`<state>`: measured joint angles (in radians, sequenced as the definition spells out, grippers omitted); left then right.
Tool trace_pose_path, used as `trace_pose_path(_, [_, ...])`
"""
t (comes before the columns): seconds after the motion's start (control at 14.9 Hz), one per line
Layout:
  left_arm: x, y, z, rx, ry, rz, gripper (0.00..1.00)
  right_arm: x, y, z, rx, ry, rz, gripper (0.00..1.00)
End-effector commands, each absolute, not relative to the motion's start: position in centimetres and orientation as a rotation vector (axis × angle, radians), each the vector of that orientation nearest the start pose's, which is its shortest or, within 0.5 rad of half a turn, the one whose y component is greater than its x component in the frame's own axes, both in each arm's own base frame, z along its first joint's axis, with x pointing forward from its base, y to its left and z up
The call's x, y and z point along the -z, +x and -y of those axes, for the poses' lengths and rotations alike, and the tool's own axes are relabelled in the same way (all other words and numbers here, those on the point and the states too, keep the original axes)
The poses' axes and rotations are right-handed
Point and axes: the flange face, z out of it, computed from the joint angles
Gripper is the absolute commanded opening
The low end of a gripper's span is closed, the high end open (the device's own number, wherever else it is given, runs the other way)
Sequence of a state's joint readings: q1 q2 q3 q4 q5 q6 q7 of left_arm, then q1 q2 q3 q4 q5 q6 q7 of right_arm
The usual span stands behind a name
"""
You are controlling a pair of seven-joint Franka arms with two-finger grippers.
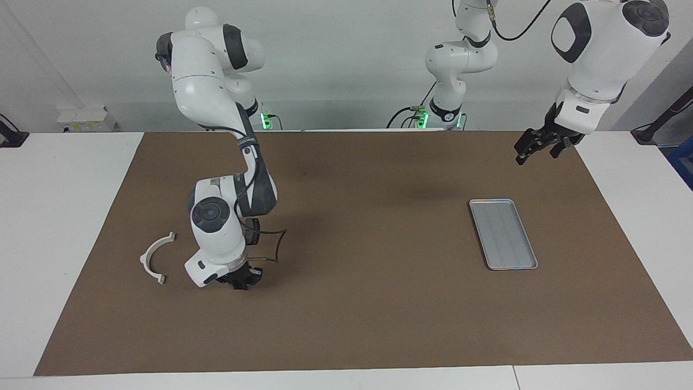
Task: Pick bearing gear from pile to tray
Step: 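Carry the nut with the right gripper to the table center and release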
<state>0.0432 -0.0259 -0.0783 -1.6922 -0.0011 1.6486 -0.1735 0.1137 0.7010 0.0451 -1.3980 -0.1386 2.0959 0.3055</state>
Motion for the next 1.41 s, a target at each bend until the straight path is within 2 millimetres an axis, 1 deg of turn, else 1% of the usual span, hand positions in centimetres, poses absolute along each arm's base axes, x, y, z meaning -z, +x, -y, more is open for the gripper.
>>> trace_pose_path(0.0, [-59.4, 54.3, 2.0, -0.033, -3.14, 0.214, 1.0, -34.3, 71.2, -10.6, 0.002, -3.25, -0.095, 0.0])
trace_pose_path(0.07, [-59.4, 54.4, 2.0, -0.03, -3.14, 0.214, 1.0, -36.8, 70.4, -10.9, -0.016, -3.25, -0.07, 0.0])
trace_pose_path(0.2, [-59.4, 54.4, 2.0, -0.03, -3.14, 0.214, 1.0, -41.1, 68.3, -13.0, -0.09, -3.24, -0.036, 0.0])
trace_pose_path(0.27, [-59.4, 54.4, 2.0, -0.03, -3.14, 0.214, 1.0, -43.3, 67.1, -14.4, -0.124, -3.238, -0.026, 0.0])
trace_pose_path(0.34, [-59.4, 54.4, 2.0, -0.03, -3.14, 0.214, 1.0, -46.4, 66.2, -16.1, -0.127, -3.204, -0.075, 0.0])
trace_pose_path(0.4, [-59.4, 54.4, 2.0, -0.03, -3.14, 0.214, 1.0, -48.2, 65.4, -17.5, -0.17, -3.179, -0.18, 0.0])
trace_pose_path(0.47, [-59.4, 54.3, 2.0, -0.033, -3.14, 0.214, 1.0, -50.2, 64.5, -20.0, -0.182, -3.168, -0.263, 0.0])
trace_pose_path(0.54, [-59.4, 54.4, 2.0, -0.03, -3.14, 0.214, 1.0, -51.9, 63.2, -23.3, -0.171, -3.159, -0.319, 0.0])
trace_pose_path(0.6, [-59.4, 54.3, 2.0, -0.033, -3.14, 0.214, 1.0, -52.9, 62.2, -26.1, -0.157, -3.141, -0.411, 0.0])
trace_pose_path(0.74, [-59.4, 54.4, 2.0, -0.03, -3.14, 0.214, 1.0, -53.4, 60.1, -31.5, -0.139, -3.066, -0.635, 0.0])
trace_pose_path(0.8, [-59.4, 54.4, 2.0, -0.03, -3.14, 0.214, 1.0, -53.6, 59.3, -33.9, -0.108, -3.027, -0.71, 0.0])
trace_pose_path(0.94, [-59.4, 54.4, 2.0, -0.03, -3.14, 0.214, 1.0, -52.4, 57.3, -38.5, -0.102, -3.002, -0.809, 0.0])
trace_pose_path(1.01, [-59.4, 54.3, 2.0, -0.033, -3.14, 0.214, 1.0, -51.8, 56.8, -40.2, -0.086, -2.976, -0.846, 0.0])
trace_pose_path(1.07, [-59.4, 54.4, 2.0, -0.03, -3.14, 0.214, 1.0, -50.6, 56.7, -41.3, -0.079, -2.968, -0.877, 0.0])
trace_pose_path(1.14, [-59.4, 54.3, 2.0, -0.033, -3.14, 0.214, 1.0, -50.0, 56.8, -42.4, -0.056, -2.934, -0.899, 0.0])
trace_pose_path(1.27, [-59.4, 54.4, 2.0, -0.03, -3.14, 0.214, 1.0, -47.3, 56.4, -43.9, -0.053, -2.927, -0.915, 0.0])
trace_pose_path(1.34, [-59.4, 54.4, 2.0, -0.03, -3.14, 0.214, 1.0, -45.2, 55.9, -45.5, -0.066, -2.935, -0.918, 0.0])
